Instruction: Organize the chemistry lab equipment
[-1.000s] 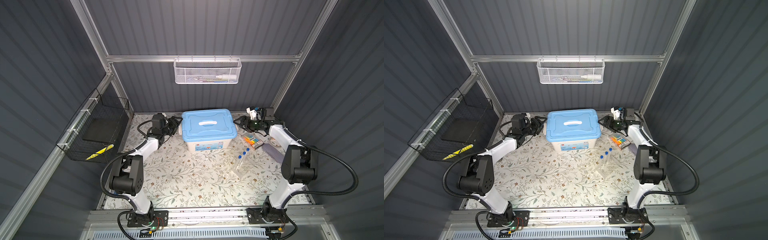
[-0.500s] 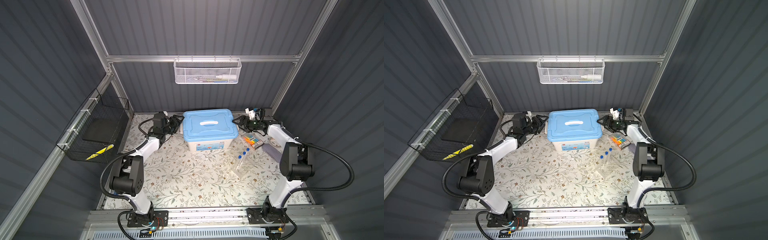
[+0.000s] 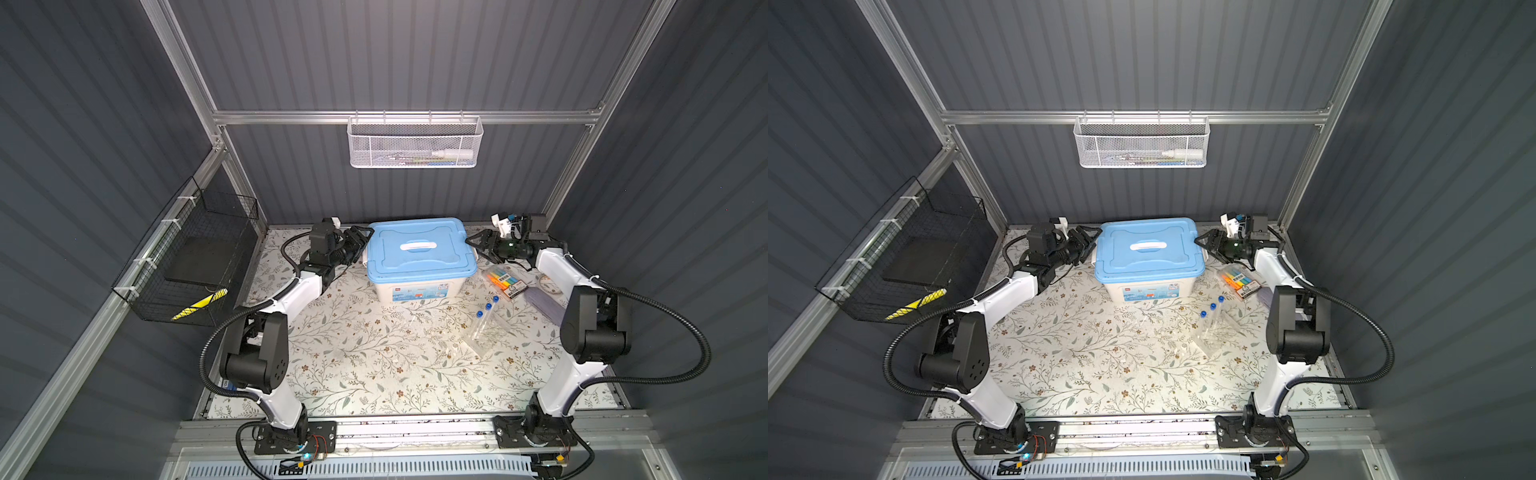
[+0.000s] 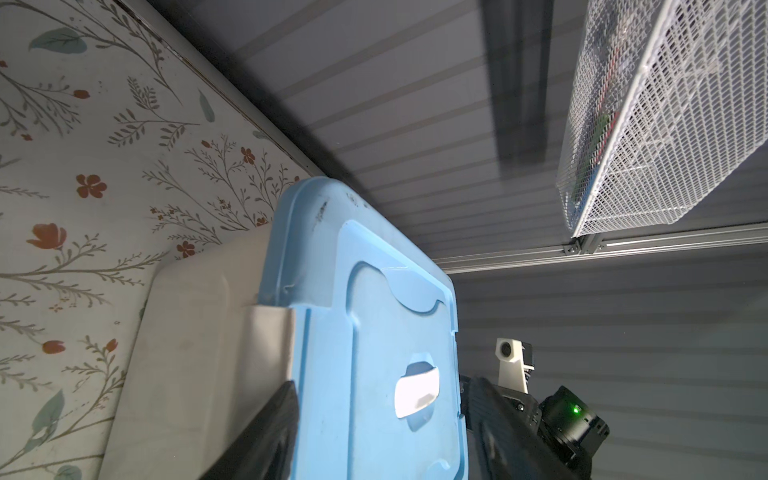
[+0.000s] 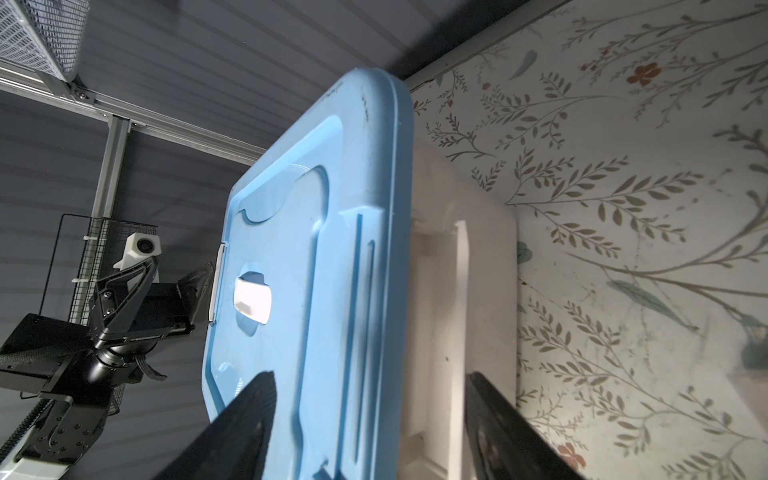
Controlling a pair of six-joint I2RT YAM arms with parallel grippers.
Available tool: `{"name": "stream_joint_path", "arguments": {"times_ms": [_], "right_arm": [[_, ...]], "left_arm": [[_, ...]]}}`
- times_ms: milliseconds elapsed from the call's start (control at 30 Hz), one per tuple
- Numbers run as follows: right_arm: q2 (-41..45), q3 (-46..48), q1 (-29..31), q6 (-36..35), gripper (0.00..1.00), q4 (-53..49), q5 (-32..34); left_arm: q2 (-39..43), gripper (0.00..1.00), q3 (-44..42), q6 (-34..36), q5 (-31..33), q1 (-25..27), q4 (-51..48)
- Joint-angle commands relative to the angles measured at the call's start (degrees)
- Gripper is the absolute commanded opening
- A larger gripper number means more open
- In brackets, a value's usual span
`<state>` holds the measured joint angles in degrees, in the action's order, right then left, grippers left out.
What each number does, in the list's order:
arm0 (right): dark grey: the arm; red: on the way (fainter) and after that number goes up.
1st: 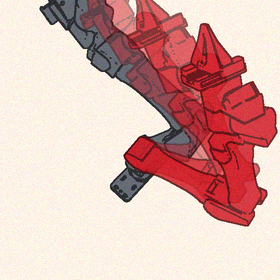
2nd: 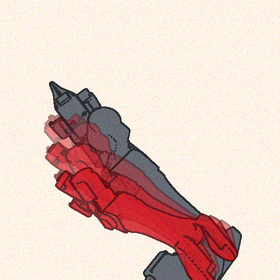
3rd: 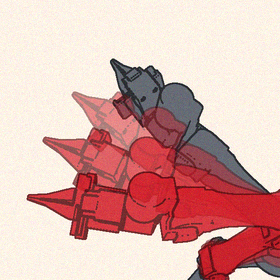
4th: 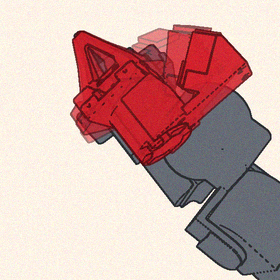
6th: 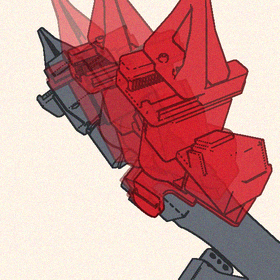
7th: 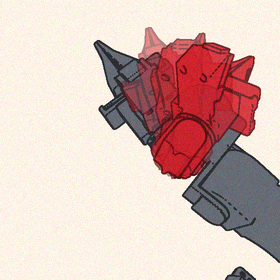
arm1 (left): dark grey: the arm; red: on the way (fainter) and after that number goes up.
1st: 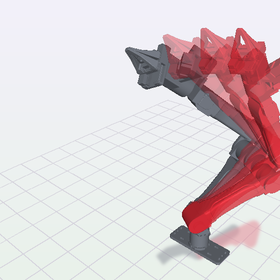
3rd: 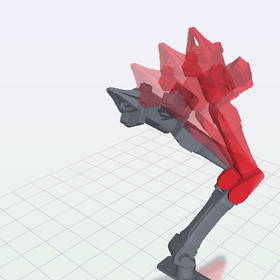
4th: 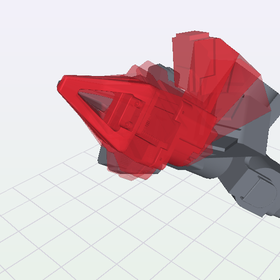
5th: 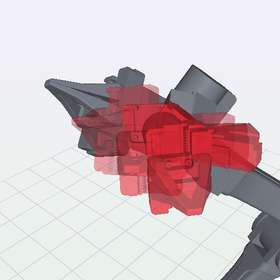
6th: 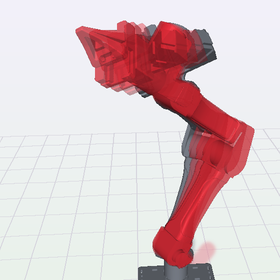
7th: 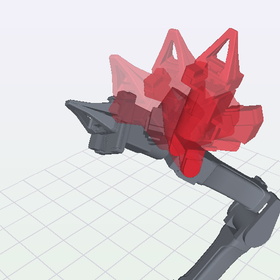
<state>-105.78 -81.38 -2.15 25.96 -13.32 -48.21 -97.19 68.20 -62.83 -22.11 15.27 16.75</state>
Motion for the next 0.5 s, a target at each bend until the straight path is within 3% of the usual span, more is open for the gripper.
{"name": "stream_joint_path", "arguments": {"times_ms": [0, 467], "right_arm": [[2.18, -1.85, 0.12, 0.31, 0.73, 0.15, -1.12], [2.93, -2.63, 1.19, 0.21, 0.72, -0.90, -0.49]], "left_arm": [[1.13, 0.67, 1.84, -0.12, 0.36, 0.68, 0.40], [3.12, 0.67, 1.80, 0.84, 1.13, 1.18, -0.55]]}}
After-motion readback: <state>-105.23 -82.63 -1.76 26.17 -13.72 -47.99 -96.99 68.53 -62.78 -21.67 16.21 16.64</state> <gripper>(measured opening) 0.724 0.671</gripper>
